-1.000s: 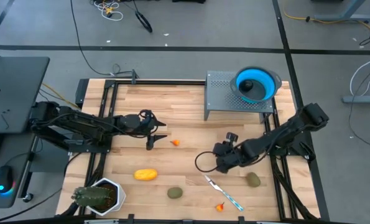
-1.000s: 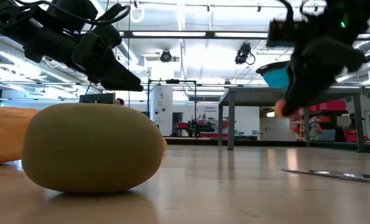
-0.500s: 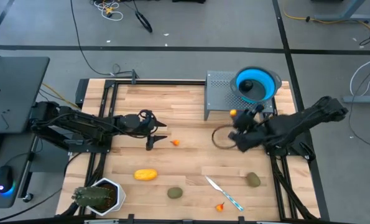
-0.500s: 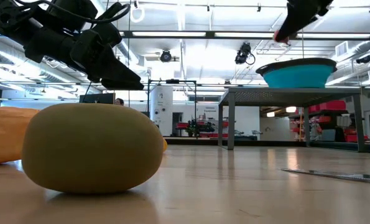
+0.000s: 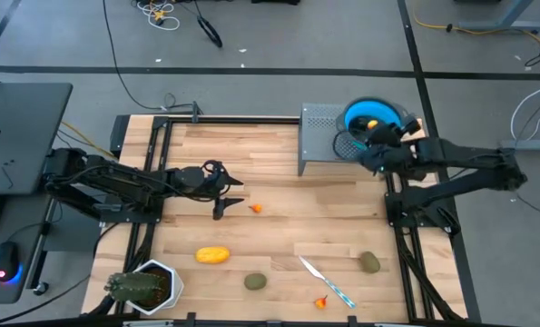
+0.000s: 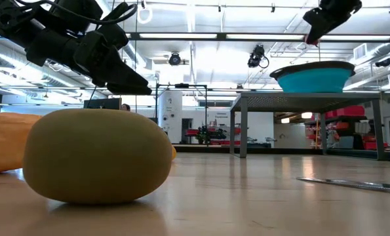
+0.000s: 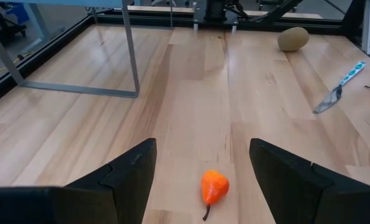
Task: Pick & Place Fruit
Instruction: Put the yellow pear into the blue strainer bowl on the shelf, then put the brown kiwi into the blue strainer bowl on the shelf
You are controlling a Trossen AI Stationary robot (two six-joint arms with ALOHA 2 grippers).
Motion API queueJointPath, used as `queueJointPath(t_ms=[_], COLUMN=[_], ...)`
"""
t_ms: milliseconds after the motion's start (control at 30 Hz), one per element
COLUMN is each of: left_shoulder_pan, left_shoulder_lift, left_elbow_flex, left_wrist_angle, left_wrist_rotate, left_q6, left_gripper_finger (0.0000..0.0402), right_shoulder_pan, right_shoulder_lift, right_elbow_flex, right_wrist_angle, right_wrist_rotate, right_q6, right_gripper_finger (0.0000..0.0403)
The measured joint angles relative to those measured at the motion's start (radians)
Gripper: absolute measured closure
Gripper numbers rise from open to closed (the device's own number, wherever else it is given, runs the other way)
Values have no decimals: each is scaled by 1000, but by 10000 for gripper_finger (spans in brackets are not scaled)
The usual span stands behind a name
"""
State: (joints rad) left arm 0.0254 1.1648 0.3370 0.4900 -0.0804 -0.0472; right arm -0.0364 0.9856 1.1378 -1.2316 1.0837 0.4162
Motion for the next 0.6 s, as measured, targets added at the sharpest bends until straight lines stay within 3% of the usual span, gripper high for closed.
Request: queueJointPath(t_ms=[267, 433, 600], left_shoulder_pan=[0, 0, 0], left_shoulder_lift=[0, 0, 0], left_elbow_flex=[0, 0, 0], left_wrist_angle=[-1, -4, -6], left_wrist_rotate=[22, 22, 22], left_q6=[-1, -1, -1], left_gripper_finger=[136, 136, 136], right_shoulder_pan=[-149, -163, -159], right_shoulder_lift=[-11, -11, -11], right_elbow_flex=[0, 0, 0], right_wrist_angle=[0, 4, 31], right_wrist_rotate=[-126, -125, -166], right_q6=[-48, -59, -39], right_gripper_finger=[224, 182, 166])
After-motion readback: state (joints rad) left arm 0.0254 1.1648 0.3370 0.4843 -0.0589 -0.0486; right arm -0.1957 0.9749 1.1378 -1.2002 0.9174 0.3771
